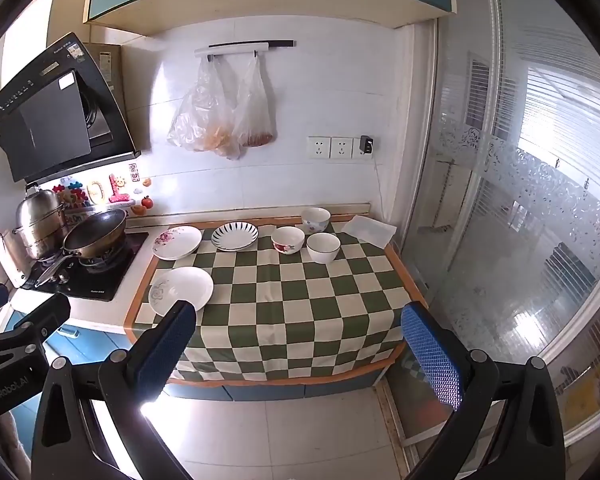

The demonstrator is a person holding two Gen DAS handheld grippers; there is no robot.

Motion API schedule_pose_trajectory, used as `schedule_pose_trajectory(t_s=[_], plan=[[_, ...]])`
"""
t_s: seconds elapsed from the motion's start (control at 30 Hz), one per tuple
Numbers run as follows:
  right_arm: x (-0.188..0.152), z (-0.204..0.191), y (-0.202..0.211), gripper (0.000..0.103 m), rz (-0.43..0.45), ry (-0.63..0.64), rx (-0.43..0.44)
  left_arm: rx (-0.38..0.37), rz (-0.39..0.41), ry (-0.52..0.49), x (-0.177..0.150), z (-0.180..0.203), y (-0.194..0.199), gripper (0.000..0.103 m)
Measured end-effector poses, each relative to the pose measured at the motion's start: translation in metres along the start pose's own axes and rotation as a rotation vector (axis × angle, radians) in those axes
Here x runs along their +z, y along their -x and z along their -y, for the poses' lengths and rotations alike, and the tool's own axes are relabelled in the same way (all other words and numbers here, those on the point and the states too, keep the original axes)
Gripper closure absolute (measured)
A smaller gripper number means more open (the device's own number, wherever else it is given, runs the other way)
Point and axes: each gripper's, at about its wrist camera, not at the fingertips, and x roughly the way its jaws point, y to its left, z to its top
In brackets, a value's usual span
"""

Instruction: Organize plates and bowls

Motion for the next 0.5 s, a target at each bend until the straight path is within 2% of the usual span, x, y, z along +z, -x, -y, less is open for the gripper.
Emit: schedule_pose_trajectory(t_s=[0.5], plan=[[0.0015, -0.0041, -0.004, 0.0, -0.007, -0.002, -0.002, 0.008, 0.01, 0.002, -0.0022, -0.005, 0.0022, 0.0]])
